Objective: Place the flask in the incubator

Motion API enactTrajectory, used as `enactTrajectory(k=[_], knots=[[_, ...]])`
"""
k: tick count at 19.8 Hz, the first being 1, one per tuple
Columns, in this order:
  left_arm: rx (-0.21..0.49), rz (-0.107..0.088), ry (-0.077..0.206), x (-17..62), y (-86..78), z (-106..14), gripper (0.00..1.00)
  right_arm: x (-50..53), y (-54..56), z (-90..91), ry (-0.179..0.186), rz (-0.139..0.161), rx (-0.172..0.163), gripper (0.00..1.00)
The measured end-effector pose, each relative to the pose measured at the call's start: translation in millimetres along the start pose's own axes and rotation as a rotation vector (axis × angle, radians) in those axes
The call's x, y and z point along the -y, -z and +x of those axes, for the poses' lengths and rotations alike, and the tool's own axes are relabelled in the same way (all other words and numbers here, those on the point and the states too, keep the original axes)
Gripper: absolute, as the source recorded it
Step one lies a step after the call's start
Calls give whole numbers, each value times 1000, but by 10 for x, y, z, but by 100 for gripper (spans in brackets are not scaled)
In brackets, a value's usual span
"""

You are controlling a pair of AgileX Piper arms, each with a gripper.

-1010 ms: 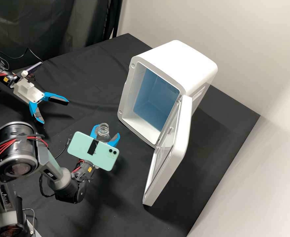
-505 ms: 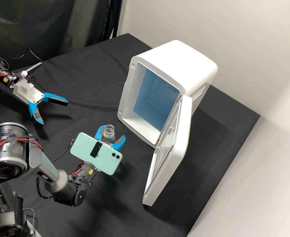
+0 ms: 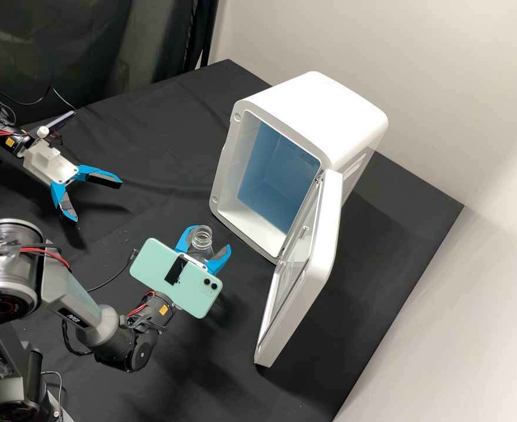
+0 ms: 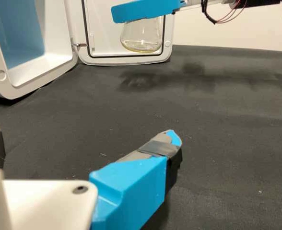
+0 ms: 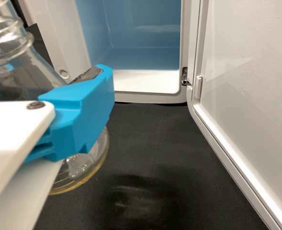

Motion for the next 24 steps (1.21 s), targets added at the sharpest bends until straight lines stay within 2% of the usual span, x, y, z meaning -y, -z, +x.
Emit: enactTrajectory(k=[15, 21, 22, 24], knots=[[1, 5, -7, -16, -5, -5, 100, 13, 5, 13, 5, 3, -3, 0], [1, 5, -7, -16, -5, -5, 100, 16, -22, 45, 2, 20, 2, 0], [4, 10, -9, -24, -1, -14, 100, 15, -23, 45, 1, 21, 3, 0], [16, 25, -33, -96, 16, -77, 100, 15, -23, 45, 1, 21, 3, 0]])
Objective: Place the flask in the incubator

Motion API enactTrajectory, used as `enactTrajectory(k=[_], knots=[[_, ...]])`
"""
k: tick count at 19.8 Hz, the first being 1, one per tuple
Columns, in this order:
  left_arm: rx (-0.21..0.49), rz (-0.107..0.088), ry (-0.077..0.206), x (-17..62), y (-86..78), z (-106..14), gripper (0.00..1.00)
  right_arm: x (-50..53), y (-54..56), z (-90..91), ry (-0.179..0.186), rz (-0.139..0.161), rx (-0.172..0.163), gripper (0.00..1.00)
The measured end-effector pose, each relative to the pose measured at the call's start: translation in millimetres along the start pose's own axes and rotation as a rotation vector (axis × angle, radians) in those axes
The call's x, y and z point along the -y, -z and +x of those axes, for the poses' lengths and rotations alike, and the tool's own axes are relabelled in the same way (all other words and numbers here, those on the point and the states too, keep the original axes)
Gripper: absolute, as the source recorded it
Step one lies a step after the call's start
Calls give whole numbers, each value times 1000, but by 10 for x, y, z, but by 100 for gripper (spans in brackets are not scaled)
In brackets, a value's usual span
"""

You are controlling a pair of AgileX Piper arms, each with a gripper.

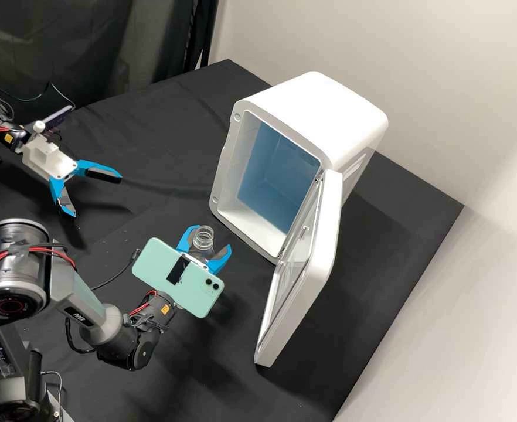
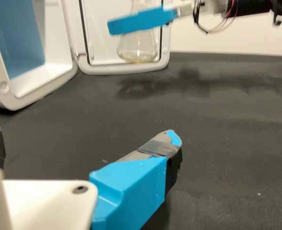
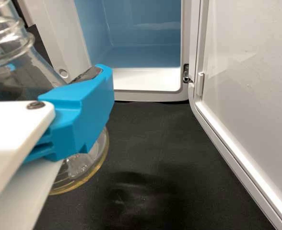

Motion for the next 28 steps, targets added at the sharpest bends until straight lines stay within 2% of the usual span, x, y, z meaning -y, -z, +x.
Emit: enactTrajectory(k=[2, 4, 15, 18, 20, 25, 28], knots=[[-19, -8, -35, -78, 35, -57, 100, 6, -11, 3, 3, 4, 3, 0], [-35, -22, -52, -113, 58, -83, 100, 7, -12, 4, 3, 5, 3, 0], [-32, -19, -55, -117, 54, -85, 100, 27, -14, 20, 14, -7, 0, 0], [-32, -19, -55, -117, 54, -85, 100, 40, -23, 45, 15, -15, 1, 0], [-32, -19, -55, -117, 54, -85, 100, 43, -13, 105, 24, -30, -11, 0], [-32, -19, -55, -117, 54, -85, 100, -13, 9, 326, -9, -47, -35, 0], [-32, -19, -55, -117, 54, -85, 100, -63, 48, 460, -51, -34, -49, 0]])
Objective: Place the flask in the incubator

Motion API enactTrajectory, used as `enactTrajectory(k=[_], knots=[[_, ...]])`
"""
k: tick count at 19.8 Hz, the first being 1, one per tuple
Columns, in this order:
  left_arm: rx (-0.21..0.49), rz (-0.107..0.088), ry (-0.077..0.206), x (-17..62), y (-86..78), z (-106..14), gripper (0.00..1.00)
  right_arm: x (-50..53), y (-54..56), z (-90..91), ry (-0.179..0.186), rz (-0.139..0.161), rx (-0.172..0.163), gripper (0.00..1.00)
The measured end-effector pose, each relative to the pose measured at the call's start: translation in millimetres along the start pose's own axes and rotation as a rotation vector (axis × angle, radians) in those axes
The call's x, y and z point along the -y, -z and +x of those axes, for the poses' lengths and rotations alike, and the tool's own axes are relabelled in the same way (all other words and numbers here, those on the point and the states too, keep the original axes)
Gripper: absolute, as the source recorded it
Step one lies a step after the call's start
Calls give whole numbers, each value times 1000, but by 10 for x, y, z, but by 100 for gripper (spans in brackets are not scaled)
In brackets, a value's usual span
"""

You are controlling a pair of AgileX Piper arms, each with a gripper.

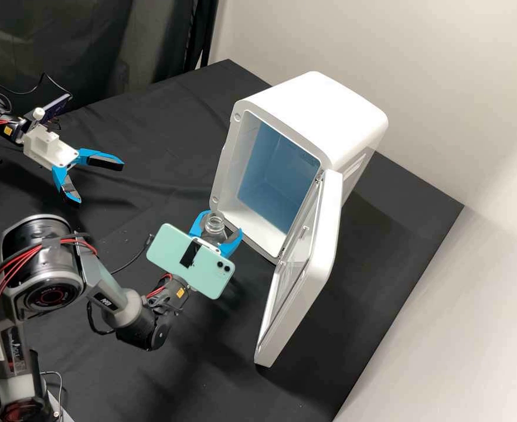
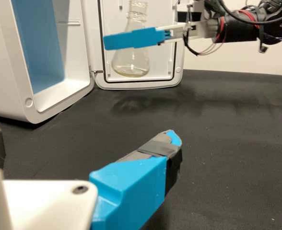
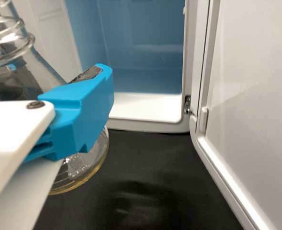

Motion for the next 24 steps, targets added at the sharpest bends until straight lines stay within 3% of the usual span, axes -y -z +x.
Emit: enactTrajectory(k=[12, 18, 24], knots=[[0, 0, 0, 0, 0, 0, 100, -82, 90, 500, -66, 16, -70, 0], [2, 0, 1, 1, -4, 2, 100, -96, 15, 709, -75, 0, -77, 0], [15, 3, 4, 6, -30, 13, 100, -145, -58, 836, -113, 8, -68, 0]])
